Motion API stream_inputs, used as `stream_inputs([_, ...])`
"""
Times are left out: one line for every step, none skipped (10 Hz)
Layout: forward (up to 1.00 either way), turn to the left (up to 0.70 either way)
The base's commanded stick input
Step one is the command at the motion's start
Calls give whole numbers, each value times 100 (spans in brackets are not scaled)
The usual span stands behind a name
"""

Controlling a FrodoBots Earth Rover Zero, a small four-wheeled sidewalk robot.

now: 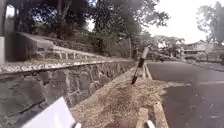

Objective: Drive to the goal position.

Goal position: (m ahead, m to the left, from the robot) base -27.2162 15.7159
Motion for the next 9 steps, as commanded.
stream_inputs([0,0])
stream_inputs([0,0])
stream_inputs([0,0])
stream_inputs([0,0])
stream_inputs([0,-7])
stream_inputs([0,-25])
stream_inputs([0,-43])
stream_inputs([0,-45])
stream_inputs([0,-45])
